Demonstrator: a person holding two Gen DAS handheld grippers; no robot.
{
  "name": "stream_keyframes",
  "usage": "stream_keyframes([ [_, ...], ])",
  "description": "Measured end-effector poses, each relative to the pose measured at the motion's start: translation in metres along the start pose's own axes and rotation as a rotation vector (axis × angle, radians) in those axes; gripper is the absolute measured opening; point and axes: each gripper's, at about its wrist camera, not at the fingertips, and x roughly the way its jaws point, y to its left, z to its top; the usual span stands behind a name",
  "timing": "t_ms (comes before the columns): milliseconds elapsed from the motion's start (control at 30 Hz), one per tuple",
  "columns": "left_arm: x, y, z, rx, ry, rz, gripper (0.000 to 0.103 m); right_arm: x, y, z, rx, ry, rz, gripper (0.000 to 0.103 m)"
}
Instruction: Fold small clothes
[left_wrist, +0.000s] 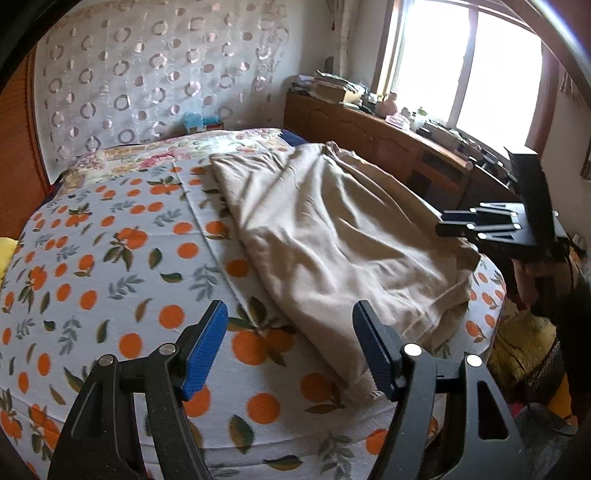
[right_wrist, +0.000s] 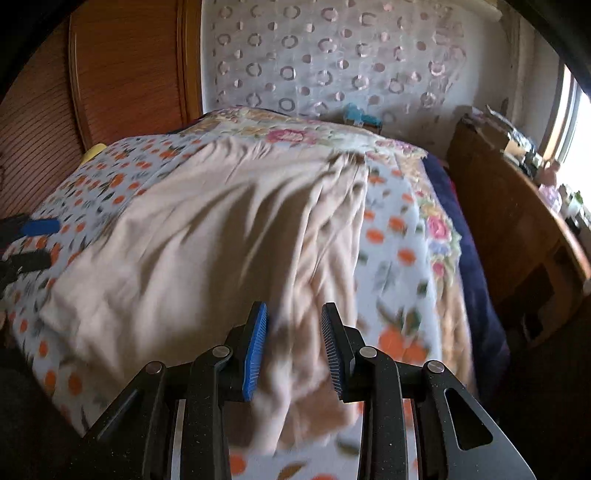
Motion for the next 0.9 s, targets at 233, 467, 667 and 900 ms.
stream_keyframes([
  [233,0.005,-0.010,-0.008,0.007,0.039,-0.028,0.071,-0.027,-0.012,-0.029,0.053,-0.003,0.036,0.032],
  [467,0.009,-0.018,-0.016,0.012,0.074,-0.091,0.057,-0.049,-0.012,-0.045,0.043,0.001,0.094,0.008],
  [667,0.012,-0.023,-0.020,0.023,0.101,-0.119,0.048,-0.071,-0.013,-0.044,0.064,-0.079,0.088,0.003],
  [900,0.013,-0.023,-0.024,0.017,0.116,-0.152,0.048,-0.100,-0.025,-0.061,0.130,-0.106,0.044,0.003],
])
